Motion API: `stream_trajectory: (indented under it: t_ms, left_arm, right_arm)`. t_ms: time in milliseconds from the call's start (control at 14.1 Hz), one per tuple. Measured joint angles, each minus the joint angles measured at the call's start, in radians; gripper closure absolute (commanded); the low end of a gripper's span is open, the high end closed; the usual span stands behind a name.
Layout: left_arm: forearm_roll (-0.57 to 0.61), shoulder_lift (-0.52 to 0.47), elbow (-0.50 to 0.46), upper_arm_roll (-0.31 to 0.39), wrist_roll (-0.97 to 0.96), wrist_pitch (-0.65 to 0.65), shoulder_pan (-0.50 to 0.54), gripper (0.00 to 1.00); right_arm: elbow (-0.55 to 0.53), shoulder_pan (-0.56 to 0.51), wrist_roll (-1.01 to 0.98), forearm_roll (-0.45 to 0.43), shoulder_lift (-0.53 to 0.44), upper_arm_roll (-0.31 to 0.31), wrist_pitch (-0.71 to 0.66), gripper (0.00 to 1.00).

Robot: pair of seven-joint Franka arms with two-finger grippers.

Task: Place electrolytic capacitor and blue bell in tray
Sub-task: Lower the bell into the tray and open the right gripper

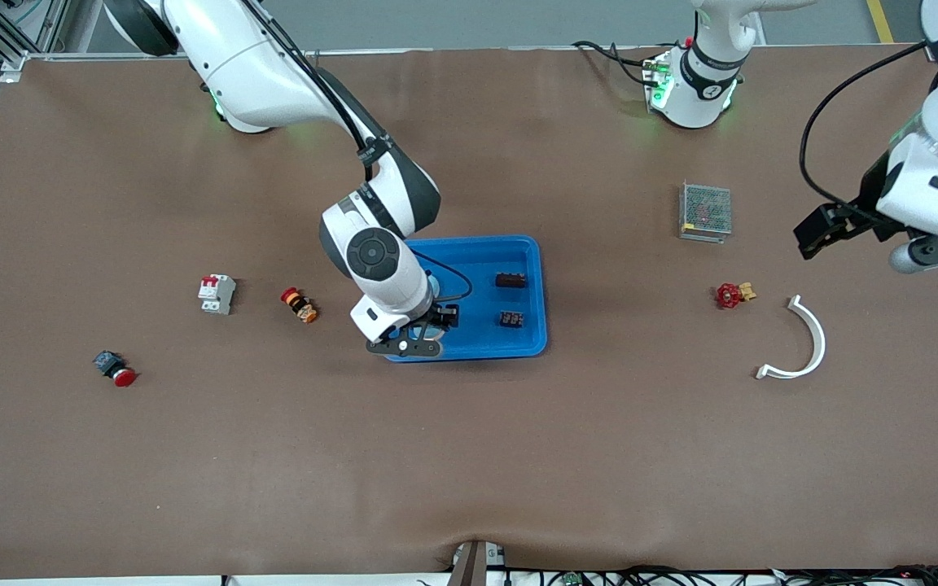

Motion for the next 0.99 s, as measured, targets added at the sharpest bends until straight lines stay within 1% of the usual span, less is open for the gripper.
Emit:
stream_trajectory:
  t_ms: [213,354,496,567,992]
  left_arm:
    - [-0.063,-0.051,-0.037,0.048,0.101,-0.004,-0.001,0.00]
    - [-0.074,-0.080,-0.056,0.065,0.129,-0.009,-0.004,0.00]
    - [-0.074,-0.098,-0.068,0.066,0.129,-0.014,-0.013,0.00]
    - [-0.074,-0.104,-0.073,0.067,0.129,-0.015,-0.019,0.00]
    - [-0.074,-0.110,-0.082,0.068,0.129,-0.015,-0.027,0.00]
  right_arm:
    - [0.000,0.025,0.027,-0.009,0.019,0.000,0.013,0.54]
    - [0.000,0.045,0.062,-0.054,0.026,0.000,0.013,0.54]
    - [0.000,0.063,0.118,-0.115,0.035,-0.001,0.014,0.54]
    - [0.000,0.073,0.141,-0.131,0.040,-0.001,0.014,0.54]
    - [0.000,0.100,0.167,-0.143,0.079,-0.003,0.058,0.53]
